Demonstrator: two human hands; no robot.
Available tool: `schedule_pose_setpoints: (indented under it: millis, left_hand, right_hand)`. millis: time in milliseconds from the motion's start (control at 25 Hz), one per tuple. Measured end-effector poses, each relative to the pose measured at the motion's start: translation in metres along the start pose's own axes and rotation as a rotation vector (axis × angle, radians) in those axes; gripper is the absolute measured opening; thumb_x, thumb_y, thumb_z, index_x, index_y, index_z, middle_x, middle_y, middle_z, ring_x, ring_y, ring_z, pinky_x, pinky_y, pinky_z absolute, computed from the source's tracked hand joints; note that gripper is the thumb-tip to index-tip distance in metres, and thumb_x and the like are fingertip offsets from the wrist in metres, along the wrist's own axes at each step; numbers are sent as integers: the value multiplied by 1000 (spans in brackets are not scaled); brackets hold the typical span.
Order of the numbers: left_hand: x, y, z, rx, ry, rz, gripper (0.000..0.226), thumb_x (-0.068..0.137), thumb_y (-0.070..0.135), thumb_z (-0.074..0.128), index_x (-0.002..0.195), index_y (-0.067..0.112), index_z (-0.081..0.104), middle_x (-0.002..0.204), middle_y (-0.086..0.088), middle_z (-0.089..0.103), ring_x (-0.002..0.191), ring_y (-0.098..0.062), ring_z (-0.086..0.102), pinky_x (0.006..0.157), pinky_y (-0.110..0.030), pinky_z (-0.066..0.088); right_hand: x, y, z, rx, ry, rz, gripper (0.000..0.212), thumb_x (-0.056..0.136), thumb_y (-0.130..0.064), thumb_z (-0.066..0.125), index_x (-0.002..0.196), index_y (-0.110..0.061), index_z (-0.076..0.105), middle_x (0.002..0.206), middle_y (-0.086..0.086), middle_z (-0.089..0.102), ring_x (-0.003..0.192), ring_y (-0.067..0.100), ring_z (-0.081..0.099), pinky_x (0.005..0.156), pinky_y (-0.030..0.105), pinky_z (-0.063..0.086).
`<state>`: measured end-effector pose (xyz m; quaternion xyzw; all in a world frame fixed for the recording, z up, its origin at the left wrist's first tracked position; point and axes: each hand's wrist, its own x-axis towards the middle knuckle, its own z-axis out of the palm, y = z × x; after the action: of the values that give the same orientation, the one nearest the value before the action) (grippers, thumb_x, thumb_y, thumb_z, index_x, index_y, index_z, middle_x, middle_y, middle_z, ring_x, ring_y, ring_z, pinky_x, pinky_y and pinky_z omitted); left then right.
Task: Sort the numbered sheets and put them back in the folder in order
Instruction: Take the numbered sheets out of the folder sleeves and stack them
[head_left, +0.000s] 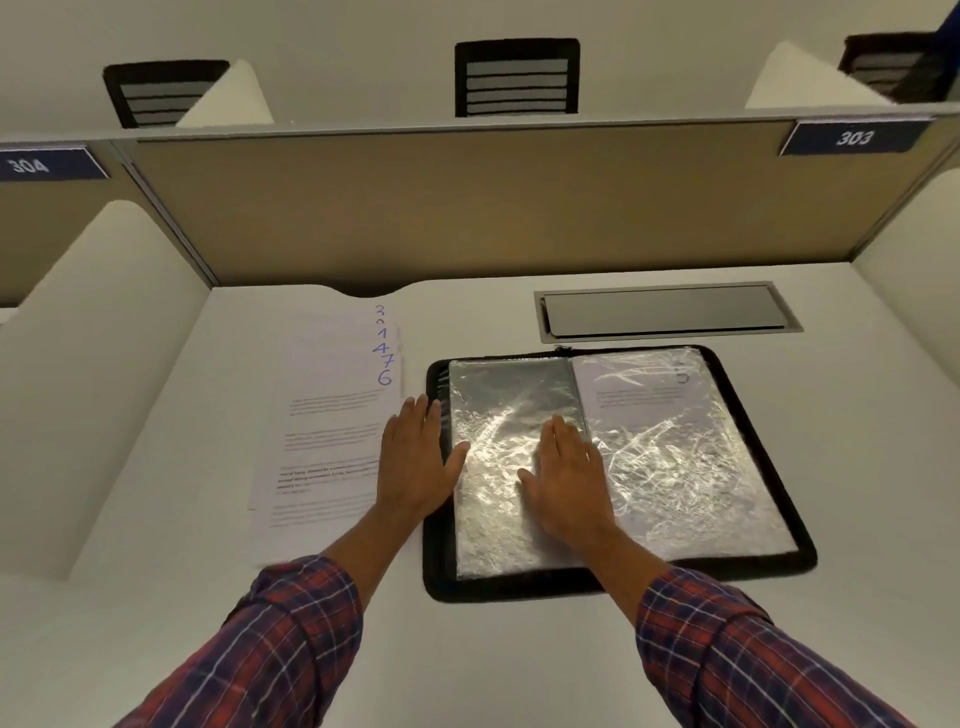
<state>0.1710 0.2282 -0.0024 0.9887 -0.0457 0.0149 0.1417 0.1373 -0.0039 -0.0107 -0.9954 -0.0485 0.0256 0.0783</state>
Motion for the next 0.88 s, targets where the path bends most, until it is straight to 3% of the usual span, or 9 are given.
schedule_pose_setpoints:
  millis: [160,280,360,560,720,880]
  left_hand:
    - [-16,63,22,10,-42,57,80,102,63,44,162,13,28,170,-12,27,158,-30,20,128,-50,21]
    - [-30,110,33,7,-64,85,80,102,65,39,163,16,24,171,-8,22,159,-26,16,128,-49,21]
    - [-38,140,39,-2,-88,98,80,101,64,36,163,15,24,172,-9,20,160,-26,14,129,-48,17]
    - [-57,192,64,33,-155,159,84,100,66,36,165,15,20,173,-12,14,160,-29,9,130,-48,12]
    - [-70,206,81,42,-239,145,79,102,69,29,167,27,10,175,-8,-2,161,-27,-2,130,-48,5]
    - [-71,213,80,53,-269,105,75,104,66,30,166,31,9,175,-7,-4,161,-27,-5,128,-47,2]
  right_hand:
    - [-35,56,-9,30,-7,86,80,105,-51,43,164,-2,19,172,19,16,159,35,18,128,53,18]
    - [-61,103,-10,17,45,187,80,102,-50,55,158,3,34,166,24,29,153,40,34,121,57,33]
    - [-75,130,-10,20,59,282,81,100,-50,57,157,3,36,166,25,30,151,41,35,119,59,36]
    - [-107,180,-9,52,53,492,88,100,-59,33,159,7,28,168,27,20,155,41,25,122,61,25]
    - [-121,200,1,46,12,485,83,104,-61,29,159,1,34,171,22,15,159,37,17,124,62,17]
    - [-122,210,6,31,76,379,70,103,-49,24,151,-6,50,169,22,25,156,39,25,121,66,17]
